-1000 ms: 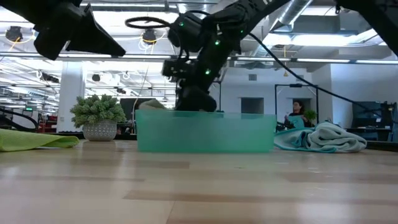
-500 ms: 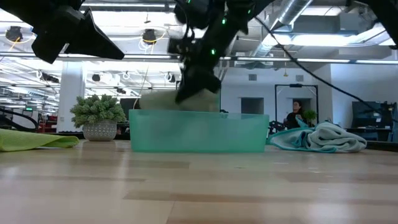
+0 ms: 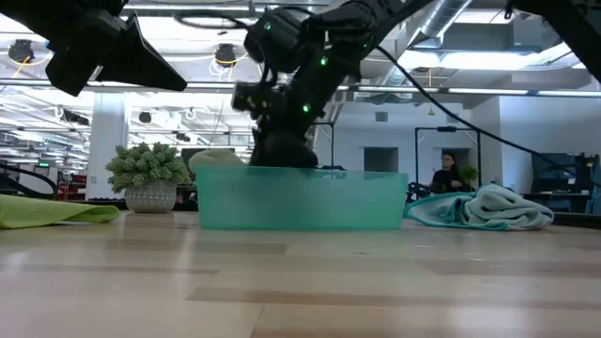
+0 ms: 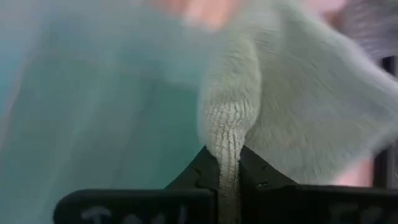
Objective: Fold microfiber towels
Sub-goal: Put the green towel into the bin
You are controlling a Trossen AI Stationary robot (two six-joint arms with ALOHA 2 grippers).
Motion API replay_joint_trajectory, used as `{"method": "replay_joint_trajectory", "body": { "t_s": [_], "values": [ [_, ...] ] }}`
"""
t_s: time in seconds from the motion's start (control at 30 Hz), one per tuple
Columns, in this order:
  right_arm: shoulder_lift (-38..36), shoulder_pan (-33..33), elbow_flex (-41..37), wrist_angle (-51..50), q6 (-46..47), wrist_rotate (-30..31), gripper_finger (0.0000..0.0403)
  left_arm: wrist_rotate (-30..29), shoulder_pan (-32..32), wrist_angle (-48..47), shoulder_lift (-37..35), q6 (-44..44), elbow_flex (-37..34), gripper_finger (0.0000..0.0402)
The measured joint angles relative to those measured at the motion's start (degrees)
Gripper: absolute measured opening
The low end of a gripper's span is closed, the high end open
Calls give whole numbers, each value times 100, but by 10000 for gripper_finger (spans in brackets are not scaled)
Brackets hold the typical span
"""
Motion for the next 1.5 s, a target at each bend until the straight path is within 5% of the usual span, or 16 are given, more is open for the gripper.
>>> {"method": "replay_joint_trajectory", "body": {
  "t_s": [0.97,1.17,1.33,1.5],
  "values": [
    [-6,-22,0,-1111,-1162,-988,47,59,4,-22,2,34,0,0],
    [-22,-22,39,-1213,-1425,-981,114,59,4,-22,2,109,0,0],
    [-28,4,744,-2377,-998,-955,192,63,36,-22,2,109,0,0],
    [-54,-4,1073,-2711,-584,-1283,214,317,205,-21,2,-164,-126,0]
  ]
}}
